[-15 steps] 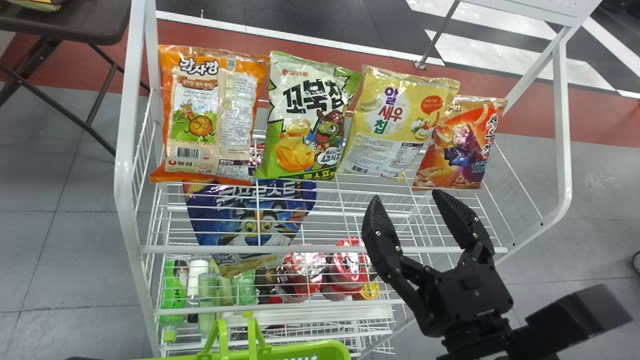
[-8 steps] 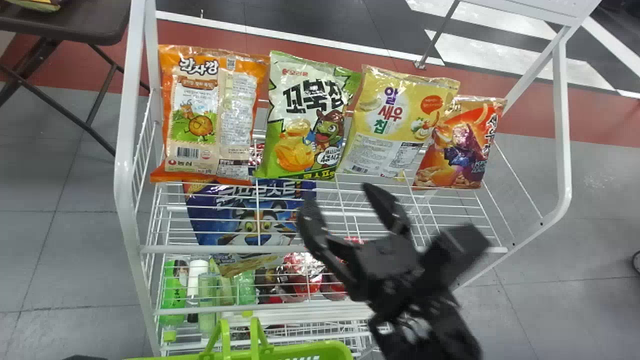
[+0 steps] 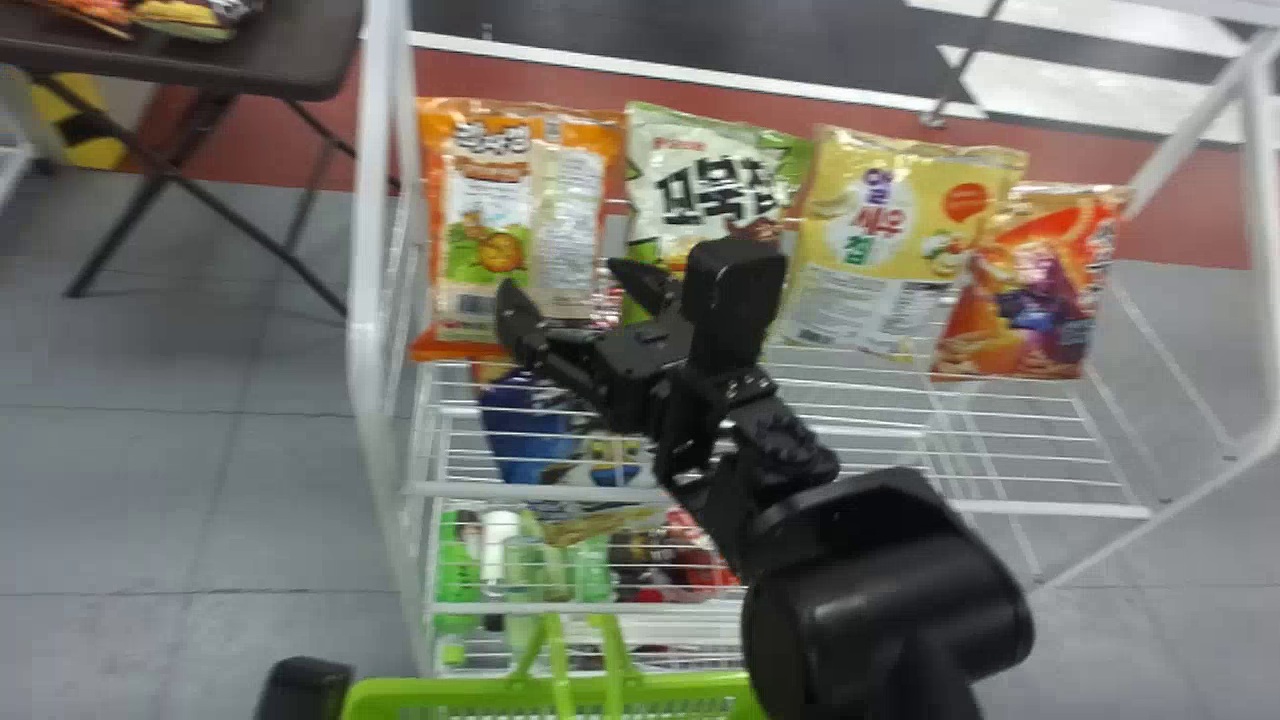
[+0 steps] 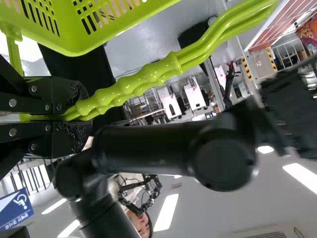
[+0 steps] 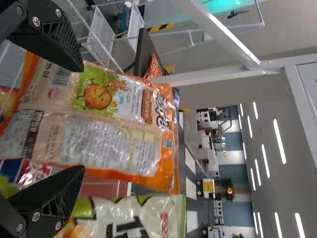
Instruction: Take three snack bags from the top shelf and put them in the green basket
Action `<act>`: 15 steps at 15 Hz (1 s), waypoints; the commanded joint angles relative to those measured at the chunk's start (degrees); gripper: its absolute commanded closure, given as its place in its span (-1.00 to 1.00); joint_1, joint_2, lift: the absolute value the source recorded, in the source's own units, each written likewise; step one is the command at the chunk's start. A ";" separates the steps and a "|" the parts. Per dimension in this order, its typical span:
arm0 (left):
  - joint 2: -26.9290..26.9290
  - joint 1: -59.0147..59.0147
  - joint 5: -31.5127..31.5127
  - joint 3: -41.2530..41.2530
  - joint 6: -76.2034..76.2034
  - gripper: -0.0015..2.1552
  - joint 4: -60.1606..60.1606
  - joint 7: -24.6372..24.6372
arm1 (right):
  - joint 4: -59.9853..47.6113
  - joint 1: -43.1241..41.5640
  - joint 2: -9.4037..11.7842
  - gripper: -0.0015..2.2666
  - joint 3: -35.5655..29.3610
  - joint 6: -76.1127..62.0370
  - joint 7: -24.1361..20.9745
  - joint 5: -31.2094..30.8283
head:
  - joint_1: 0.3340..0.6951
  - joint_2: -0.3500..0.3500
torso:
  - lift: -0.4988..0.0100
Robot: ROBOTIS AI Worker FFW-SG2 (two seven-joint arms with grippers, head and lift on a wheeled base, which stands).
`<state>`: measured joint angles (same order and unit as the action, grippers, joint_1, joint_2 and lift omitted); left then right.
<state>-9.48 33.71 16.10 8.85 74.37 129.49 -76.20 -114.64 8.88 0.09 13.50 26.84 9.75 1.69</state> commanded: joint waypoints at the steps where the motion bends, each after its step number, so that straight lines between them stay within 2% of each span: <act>1: 0.16 -0.40 0.25 -0.32 -0.58 0.08 -1.08 -0.09 | 5.48 -4.75 -0.14 -0.89 1.18 0.02 -1.92 -0.63 | 1.00 -0.41 | 0.80; 3: -0.10 -0.40 0.60 -0.85 -0.58 0.08 -1.08 -0.45 | 9.70 -7.65 -0.14 -0.89 2.06 -1.04 -3.59 -0.72 | 1.00 -0.37 | 0.80; 4: -0.28 -0.40 0.78 -1.47 -0.40 0.08 -0.90 -0.80 | 12.25 -9.85 -0.14 -0.87 2.06 -0.86 -3.07 0.07 | 1.00 -0.36 | 0.80; 5: -0.28 -0.40 1.04 -2.08 -0.22 0.08 -0.90 -1.15 | 14.18 -11.96 -0.14 -0.73 1.62 0.02 -0.87 1.39 | 1.00 -0.33 | 0.80; 6: -0.28 -0.40 1.22 -2.52 -0.40 0.08 -1.08 -1.59 | 15.68 -13.89 -0.14 -0.35 0.92 3.00 3.00 2.80 | 1.00 -0.31 | 0.80; 7: -0.19 -0.49 1.57 -2.79 -0.40 0.08 -1.17 -1.50 | 15.68 -14.50 -0.14 0.32 1.01 5.82 3.61 2.88 | 1.00 -0.26 | 0.80; 8: -0.19 -0.58 1.57 -2.87 -0.40 0.08 -1.17 -1.41 | 15.24 -14.50 -0.14 0.70 1.09 8.28 4.05 2.80 | 1.00 -0.18 | 0.80; 11: -0.19 -0.67 1.66 -2.96 -0.40 0.08 -1.08 -1.32 | 9.96 -12.04 -0.14 0.83 1.88 11.62 5.72 1.04 | 1.00 -0.14 | 0.80; 15: -0.19 -0.67 1.66 -2.96 -0.22 0.08 -0.64 -1.06 | -2.25 -5.01 0.00 0.84 0.57 15.31 6.16 1.39 | 1.00 -0.11 | 0.80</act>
<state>-9.66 33.04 17.75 5.89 74.04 128.68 -77.31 -111.86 1.04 0.09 14.78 40.28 15.93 2.71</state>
